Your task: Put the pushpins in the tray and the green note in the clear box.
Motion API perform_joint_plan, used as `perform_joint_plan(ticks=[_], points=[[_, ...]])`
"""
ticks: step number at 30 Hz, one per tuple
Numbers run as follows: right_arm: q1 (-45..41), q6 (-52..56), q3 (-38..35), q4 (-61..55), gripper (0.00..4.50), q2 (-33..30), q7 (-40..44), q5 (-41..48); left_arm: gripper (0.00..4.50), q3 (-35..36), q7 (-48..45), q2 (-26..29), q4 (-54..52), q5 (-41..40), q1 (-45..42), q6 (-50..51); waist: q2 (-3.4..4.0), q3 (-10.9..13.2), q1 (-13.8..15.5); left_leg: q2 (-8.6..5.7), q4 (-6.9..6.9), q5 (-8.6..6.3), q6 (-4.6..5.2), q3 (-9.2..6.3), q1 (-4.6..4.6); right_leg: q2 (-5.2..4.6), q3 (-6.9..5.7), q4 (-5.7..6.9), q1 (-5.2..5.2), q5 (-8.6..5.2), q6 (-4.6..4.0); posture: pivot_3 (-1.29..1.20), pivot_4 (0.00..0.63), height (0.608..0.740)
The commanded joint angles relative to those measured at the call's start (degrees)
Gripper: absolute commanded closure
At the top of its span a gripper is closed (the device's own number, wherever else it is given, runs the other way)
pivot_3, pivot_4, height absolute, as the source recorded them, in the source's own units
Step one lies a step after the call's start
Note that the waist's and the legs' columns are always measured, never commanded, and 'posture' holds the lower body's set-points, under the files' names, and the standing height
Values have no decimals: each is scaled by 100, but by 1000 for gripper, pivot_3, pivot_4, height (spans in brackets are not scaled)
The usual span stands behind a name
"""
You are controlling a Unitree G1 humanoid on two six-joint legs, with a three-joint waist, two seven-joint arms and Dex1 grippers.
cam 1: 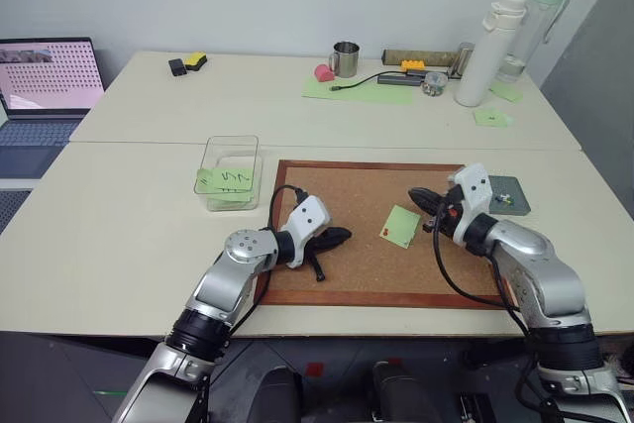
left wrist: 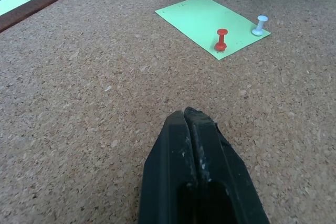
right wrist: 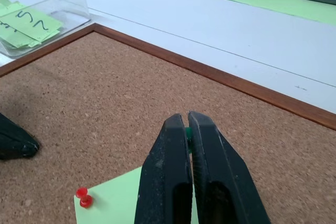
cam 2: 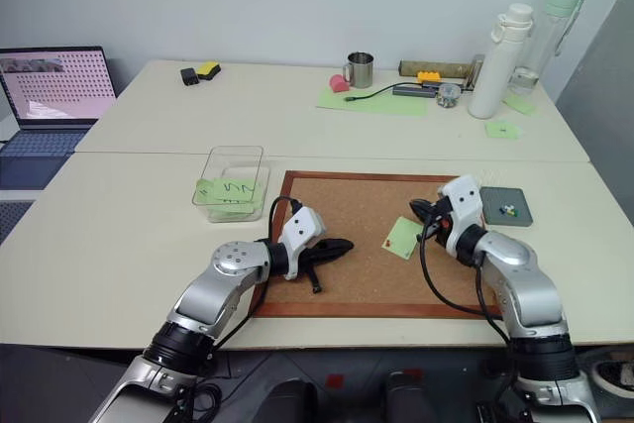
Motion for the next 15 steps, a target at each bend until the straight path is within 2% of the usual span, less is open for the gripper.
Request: perform_joint_plan(ticks=[1,7,15], points=[[-237,168,-595,-33,4454,-122,-286,171,4500,-108,11,92,21,135,143,144,0,0,1,0,0,0,0,0,0,0,0,0,0,0,0,0,150,740],[-863,13,-1132,1262,4454,-463,-942,-252,4500,-106,-4,120,-65,116,206,192,1,-1,-1,-1,-1,0,0,4,1,0,3,-1,0,0,0,0,150,740],[-1727,-599,-1245,3544,4454,-839,-818,-425,4500,-107,28,132,-160,113,280,236,9,-5,-24,0,-14,-1,1,16,11,2,16,-4,0,0,-2,0,150,740]])
